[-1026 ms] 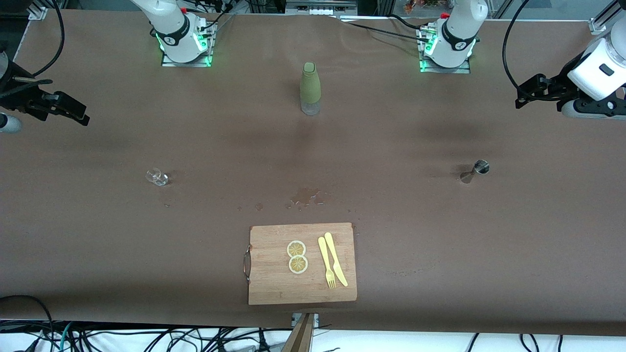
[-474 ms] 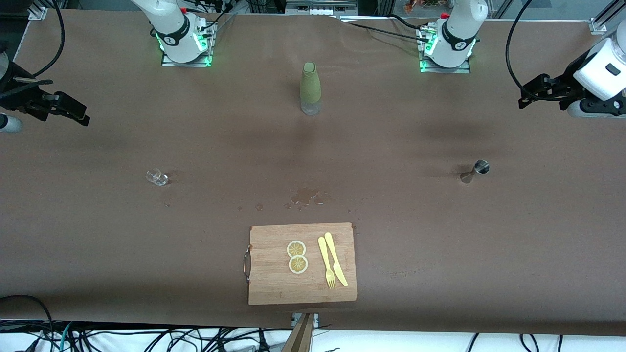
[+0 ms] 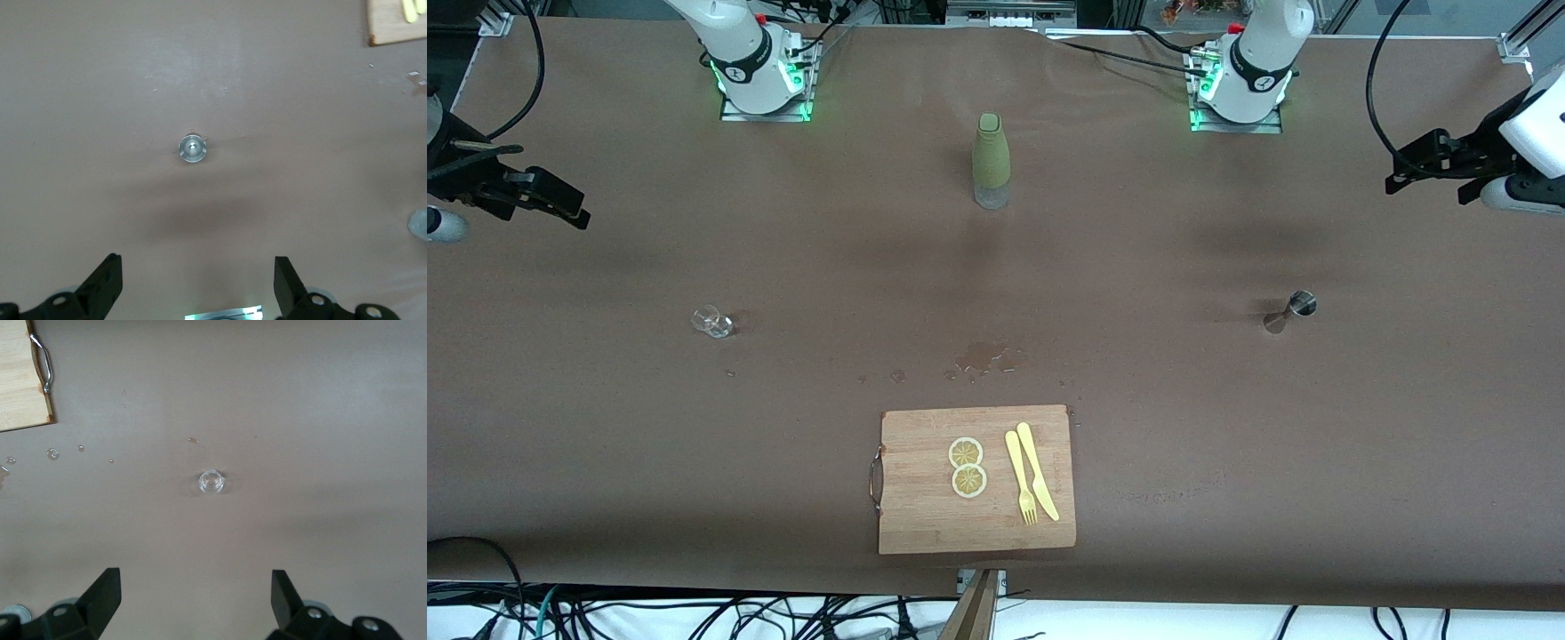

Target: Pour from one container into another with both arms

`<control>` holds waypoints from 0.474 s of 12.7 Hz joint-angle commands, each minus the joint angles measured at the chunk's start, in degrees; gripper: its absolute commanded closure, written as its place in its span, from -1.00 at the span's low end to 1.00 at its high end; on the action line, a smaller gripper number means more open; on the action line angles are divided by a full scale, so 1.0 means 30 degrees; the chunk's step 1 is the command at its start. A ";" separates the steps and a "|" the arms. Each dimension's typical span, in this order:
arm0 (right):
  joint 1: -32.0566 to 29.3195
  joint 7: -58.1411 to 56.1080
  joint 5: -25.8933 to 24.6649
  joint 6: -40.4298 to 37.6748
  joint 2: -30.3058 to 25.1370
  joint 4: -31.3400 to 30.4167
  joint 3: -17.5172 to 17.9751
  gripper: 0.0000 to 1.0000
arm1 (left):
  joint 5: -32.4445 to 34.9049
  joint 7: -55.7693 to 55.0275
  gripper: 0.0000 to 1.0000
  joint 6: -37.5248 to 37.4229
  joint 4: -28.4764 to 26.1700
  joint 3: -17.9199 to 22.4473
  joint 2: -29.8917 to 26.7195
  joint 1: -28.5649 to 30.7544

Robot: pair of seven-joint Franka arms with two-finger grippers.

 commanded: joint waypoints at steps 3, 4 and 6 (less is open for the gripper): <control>0.0126 0.0212 0.0033 0.0145 -0.0101 -0.0050 -0.0090 -1.00 | -0.1595 0.4235 -1.00 0.0109 -0.0016 -0.0007 0.0223 0.1508; 0.0126 0.0212 0.0033 0.0145 -0.0101 -0.0050 -0.0090 -1.00 | -0.2151 0.5202 -1.00 0.0109 -0.0046 -0.0007 0.0456 0.1949; 0.0126 0.0212 0.0033 0.0145 -0.0101 -0.0050 -0.0090 -1.00 | -0.3292 0.7776 -1.00 0.0225 -0.0075 0.0022 0.1042 0.3059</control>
